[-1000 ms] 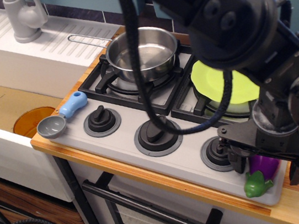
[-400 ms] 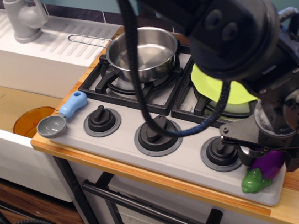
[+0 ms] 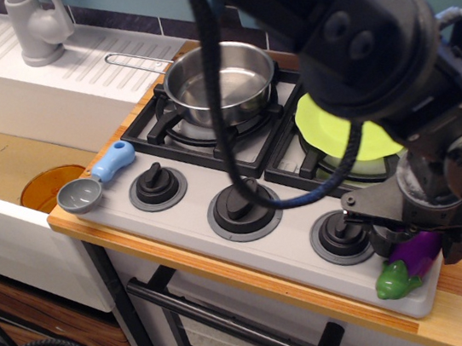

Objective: Put eggplant on plate and spoon in pot or pan on stove

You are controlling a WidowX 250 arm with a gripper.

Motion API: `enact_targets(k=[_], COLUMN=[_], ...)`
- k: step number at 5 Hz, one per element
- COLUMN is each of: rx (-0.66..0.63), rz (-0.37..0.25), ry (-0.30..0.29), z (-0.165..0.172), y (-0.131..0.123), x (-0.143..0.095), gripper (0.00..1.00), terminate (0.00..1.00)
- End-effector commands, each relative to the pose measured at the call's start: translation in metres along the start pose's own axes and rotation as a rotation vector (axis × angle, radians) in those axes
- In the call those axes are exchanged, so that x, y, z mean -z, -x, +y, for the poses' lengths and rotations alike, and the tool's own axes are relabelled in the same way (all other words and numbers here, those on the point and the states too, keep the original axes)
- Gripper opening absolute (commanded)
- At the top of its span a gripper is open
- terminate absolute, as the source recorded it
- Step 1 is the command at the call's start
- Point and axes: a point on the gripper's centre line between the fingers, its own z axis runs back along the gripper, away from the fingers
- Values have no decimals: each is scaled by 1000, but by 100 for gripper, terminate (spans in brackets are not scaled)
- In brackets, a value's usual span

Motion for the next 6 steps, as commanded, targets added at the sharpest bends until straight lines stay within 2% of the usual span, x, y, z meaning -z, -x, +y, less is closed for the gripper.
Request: enact_targets(k=[1, 4, 5, 6], rx=[15, 22, 32, 75], rz=[93, 133, 139, 132], ry=[-46, -49, -52, -68], z=[-3, -7, -2, 11], y=[-1, -17, -32, -61], x=[-32, -55, -63, -65], gripper=[0, 0, 0, 0], terminate=[0, 0, 0, 0])
